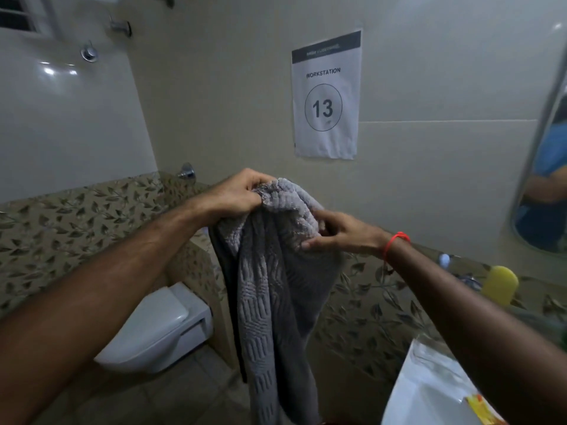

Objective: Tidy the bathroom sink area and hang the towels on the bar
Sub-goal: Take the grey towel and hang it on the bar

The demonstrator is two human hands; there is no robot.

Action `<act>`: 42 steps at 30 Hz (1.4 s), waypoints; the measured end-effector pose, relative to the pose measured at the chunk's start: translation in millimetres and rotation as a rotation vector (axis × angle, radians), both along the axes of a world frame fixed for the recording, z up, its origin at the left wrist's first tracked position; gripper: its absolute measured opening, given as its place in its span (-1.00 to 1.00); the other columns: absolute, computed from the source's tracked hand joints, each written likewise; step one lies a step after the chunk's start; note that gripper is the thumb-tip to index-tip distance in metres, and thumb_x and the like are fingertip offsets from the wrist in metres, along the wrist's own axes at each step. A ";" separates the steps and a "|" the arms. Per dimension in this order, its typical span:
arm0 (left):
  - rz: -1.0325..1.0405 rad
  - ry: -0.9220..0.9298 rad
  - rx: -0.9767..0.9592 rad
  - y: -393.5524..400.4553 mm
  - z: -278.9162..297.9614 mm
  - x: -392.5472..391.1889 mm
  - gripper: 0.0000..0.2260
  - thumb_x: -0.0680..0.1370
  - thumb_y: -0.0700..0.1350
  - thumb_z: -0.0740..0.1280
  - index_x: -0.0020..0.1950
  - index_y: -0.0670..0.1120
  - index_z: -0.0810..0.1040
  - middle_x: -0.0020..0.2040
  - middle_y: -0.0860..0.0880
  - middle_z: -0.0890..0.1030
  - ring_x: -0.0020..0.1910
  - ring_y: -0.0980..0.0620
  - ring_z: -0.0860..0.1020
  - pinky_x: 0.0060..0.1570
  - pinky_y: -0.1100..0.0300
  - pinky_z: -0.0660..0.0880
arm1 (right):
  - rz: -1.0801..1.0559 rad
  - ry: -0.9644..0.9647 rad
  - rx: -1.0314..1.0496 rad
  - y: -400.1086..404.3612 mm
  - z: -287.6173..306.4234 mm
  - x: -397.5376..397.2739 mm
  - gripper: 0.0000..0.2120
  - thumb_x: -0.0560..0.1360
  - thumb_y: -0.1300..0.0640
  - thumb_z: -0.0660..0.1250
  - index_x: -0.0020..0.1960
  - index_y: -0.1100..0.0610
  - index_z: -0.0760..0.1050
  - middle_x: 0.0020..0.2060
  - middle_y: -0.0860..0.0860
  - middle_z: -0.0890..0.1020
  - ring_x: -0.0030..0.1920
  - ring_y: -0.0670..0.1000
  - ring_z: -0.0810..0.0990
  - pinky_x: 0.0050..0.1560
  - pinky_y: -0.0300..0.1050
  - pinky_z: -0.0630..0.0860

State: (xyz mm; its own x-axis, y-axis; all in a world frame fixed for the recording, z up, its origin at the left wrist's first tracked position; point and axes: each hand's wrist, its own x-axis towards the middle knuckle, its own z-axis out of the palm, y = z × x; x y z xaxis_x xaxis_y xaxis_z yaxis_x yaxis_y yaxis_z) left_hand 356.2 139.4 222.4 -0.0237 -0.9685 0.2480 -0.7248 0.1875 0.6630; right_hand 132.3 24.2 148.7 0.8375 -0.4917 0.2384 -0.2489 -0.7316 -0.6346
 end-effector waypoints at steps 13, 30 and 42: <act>0.424 -0.615 -0.347 4.3 -11.1 68.8 -0.57 0.38 -0.36 0.28 0.17 -0.03 0.63 0.04 -0.22 0.70 0.04 -0.21 0.65 -0.03 0.07 0.56 | -0.556 -0.161 -0.515 -34.7 20.3 -51.1 -0.72 0.39 -0.10 0.18 -0.29 0.10 0.43 -0.37 0.15 0.57 -0.24 0.19 0.64 -0.27 0.05 0.55; 0.419 -0.364 -0.259 -9.1 -28.7 89.9 -0.80 0.48 -0.23 0.36 0.00 0.05 0.61 -0.10 -0.03 0.68 -0.16 -0.04 0.60 -0.20 0.18 0.42 | -0.301 -0.284 0.027 -57.4 28.3 -76.7 -0.61 0.39 0.26 0.55 0.05 0.04 0.41 -0.11 0.09 0.55 -0.12 0.03 0.51 -0.12 0.14 0.55; 0.282 -0.275 -0.118 -11.6 -22.3 111.5 -0.66 0.51 -0.34 0.42 0.14 0.06 0.65 0.10 -0.02 0.70 0.14 -0.06 0.64 0.15 0.13 0.52 | -0.365 -0.335 0.072 -55.2 31.8 -90.1 -0.90 0.47 0.12 0.49 -0.04 0.12 0.66 -0.40 -0.10 0.57 -0.41 -0.08 0.42 -0.51 -0.21 0.35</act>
